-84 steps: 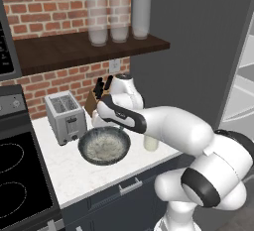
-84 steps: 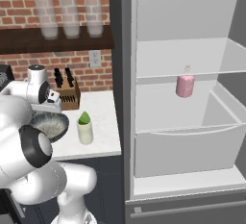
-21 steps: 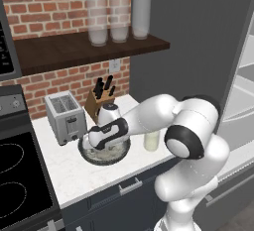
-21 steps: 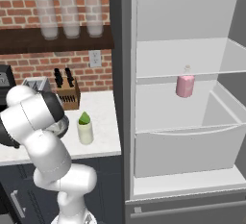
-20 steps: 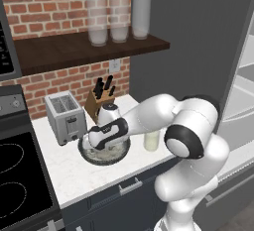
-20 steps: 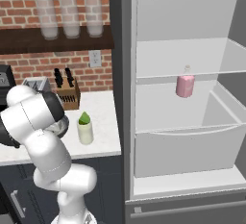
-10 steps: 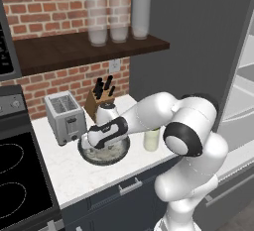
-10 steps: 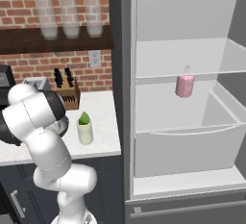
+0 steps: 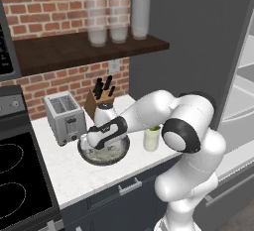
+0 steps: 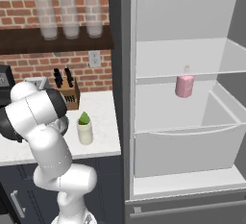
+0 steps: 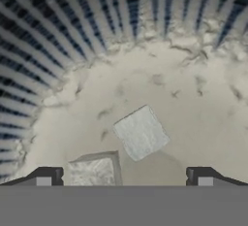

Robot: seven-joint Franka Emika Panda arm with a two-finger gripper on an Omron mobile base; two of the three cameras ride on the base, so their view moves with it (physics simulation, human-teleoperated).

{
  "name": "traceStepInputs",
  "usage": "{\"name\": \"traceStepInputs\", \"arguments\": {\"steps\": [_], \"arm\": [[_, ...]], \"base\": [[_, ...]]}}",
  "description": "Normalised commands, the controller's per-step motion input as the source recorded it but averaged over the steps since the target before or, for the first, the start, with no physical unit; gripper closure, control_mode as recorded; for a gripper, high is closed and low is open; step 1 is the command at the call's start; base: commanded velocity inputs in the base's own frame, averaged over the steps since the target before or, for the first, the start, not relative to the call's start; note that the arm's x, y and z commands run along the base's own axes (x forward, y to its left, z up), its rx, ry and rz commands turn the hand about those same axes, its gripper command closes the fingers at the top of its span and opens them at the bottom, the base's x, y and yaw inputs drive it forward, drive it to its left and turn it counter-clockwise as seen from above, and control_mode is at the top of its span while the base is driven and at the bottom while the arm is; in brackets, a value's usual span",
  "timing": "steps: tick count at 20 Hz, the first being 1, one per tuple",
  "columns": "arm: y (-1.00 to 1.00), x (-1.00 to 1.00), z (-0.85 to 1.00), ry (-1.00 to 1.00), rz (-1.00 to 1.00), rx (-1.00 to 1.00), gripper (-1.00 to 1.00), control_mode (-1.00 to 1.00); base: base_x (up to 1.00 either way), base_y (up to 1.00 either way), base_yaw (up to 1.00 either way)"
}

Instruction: Grab a lemon wedge from the fridge and one ice cube from the ice bowl, and put them in the glass of lemonade.

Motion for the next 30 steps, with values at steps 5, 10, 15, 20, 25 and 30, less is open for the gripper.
{"name": "traceStepInputs", "arguments": {"steps": [5,10,15,20,25,30], "arm": [[0.0,0.0,-0.47,0.0,0.0,0.0,-1.0,-1.0],[0.0,-0.06,-0.13,0.0,0.0,0.0,-1.0,-1.0],[0.0,-0.06,0.0,0.0,0.0,0.0,-1.0,-1.0],[0.0,-0.01,-0.14,0.0,0.0,0.0,-1.0,-1.0],[0.0,0.0,-0.21,0.0,0.0,0.0,-1.0,-1.0],[0.0,0.0,-0.19,0.0,0.0,0.03,-1.0,-1.0]], "base": [[0.0,0.0,0.0],[0.0,0.0,0.0],[0.0,0.0,0.0],[0.0,0.0,0.0],[0.0,0.0,0.0],[0.0,0.0,0.0]]}}
